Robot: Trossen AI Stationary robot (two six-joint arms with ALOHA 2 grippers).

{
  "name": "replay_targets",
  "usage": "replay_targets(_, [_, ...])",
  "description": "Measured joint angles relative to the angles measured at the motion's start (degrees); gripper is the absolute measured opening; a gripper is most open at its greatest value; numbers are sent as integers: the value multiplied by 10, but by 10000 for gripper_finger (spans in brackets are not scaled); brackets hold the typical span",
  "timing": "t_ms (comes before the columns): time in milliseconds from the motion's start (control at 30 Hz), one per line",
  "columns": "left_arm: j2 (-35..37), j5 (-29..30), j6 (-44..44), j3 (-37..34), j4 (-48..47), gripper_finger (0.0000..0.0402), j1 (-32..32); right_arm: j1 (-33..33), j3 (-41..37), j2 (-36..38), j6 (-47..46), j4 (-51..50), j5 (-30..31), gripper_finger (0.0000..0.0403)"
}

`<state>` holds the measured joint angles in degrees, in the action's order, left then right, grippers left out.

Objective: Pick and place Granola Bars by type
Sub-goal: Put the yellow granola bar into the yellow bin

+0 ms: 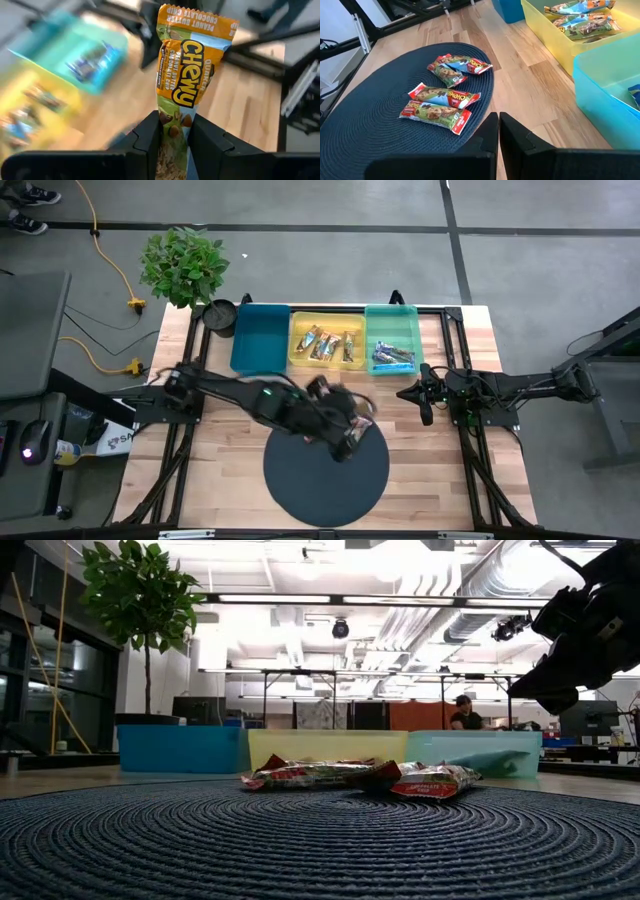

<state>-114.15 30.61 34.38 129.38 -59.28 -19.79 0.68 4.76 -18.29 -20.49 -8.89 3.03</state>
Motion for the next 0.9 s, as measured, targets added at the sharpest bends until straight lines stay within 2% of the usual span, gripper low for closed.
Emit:
replay_targets(133, [51,32,-39,1,-4,91,0,0,0,0,0,0,0,0])
replay_targets(300, [110,42,-78,0,4,92,0,0,0,0,0,1,0,0])
replay_targets(467, [154,73,-113,0,62,92,-1,0,0,-1,0,1,0,0])
replay_targets(667, [172,57,-180,0,124,92,-1,0,0,-1,0,1,0,0])
replay_targets(900, [172,48,-196,0,122,92,-1,0,0,-1,0,1,0,0])
